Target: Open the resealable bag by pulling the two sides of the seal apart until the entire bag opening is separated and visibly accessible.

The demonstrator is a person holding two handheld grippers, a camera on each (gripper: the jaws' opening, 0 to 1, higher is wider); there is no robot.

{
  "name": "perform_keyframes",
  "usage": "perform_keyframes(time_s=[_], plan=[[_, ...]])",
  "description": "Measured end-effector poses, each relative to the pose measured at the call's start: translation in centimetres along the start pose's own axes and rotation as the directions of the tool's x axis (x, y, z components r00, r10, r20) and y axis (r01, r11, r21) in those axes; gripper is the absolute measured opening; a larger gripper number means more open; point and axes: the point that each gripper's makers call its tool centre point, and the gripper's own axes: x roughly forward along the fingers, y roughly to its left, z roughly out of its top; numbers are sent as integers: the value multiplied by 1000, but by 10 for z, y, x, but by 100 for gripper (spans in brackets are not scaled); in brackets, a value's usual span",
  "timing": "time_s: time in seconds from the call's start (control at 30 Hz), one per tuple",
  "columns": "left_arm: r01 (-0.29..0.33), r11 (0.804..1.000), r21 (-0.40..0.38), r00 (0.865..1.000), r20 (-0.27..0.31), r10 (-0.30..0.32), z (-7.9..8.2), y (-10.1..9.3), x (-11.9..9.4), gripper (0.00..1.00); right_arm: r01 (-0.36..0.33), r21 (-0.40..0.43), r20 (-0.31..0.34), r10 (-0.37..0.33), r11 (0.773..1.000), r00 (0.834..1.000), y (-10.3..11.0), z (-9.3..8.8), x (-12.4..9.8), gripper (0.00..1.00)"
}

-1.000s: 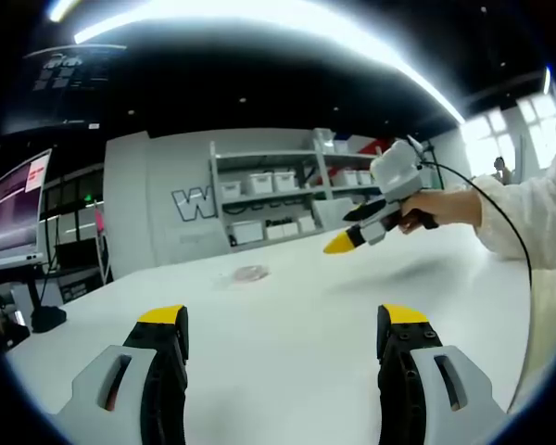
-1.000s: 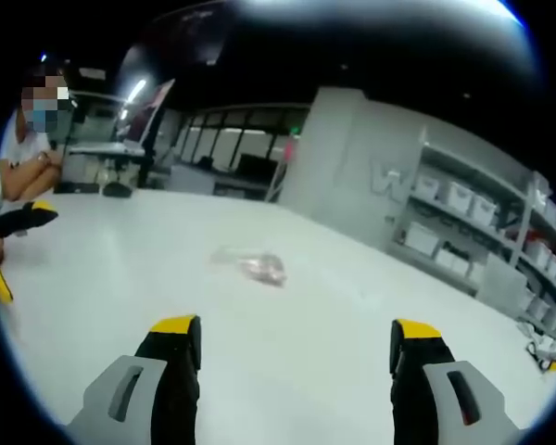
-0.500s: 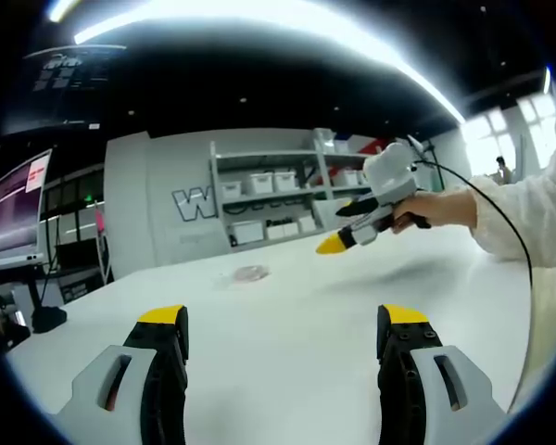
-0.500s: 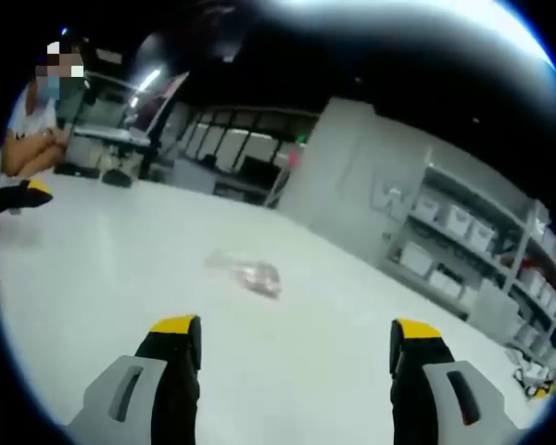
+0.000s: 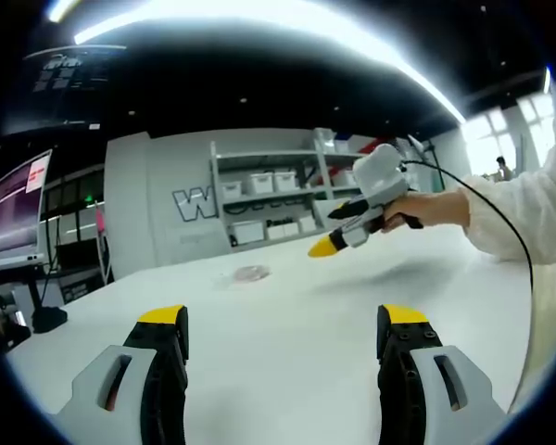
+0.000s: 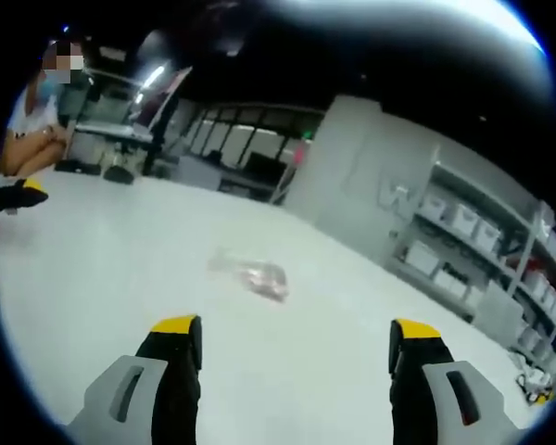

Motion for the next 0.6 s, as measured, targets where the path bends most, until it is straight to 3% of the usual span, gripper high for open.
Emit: perform_keyframes(time_s=[0.37, 0.6], plan=[[2, 1000, 1, 1000, -3, -2, 0, -1, 0, 82, -9, 29, 2, 9, 1000, 1000, 2, 1, 1, 83], [2, 1000, 3, 1000, -7, -2, -1, -1, -1, 82, -28, 166, 28, 24, 986, 999, 0, 2, 5, 83]])
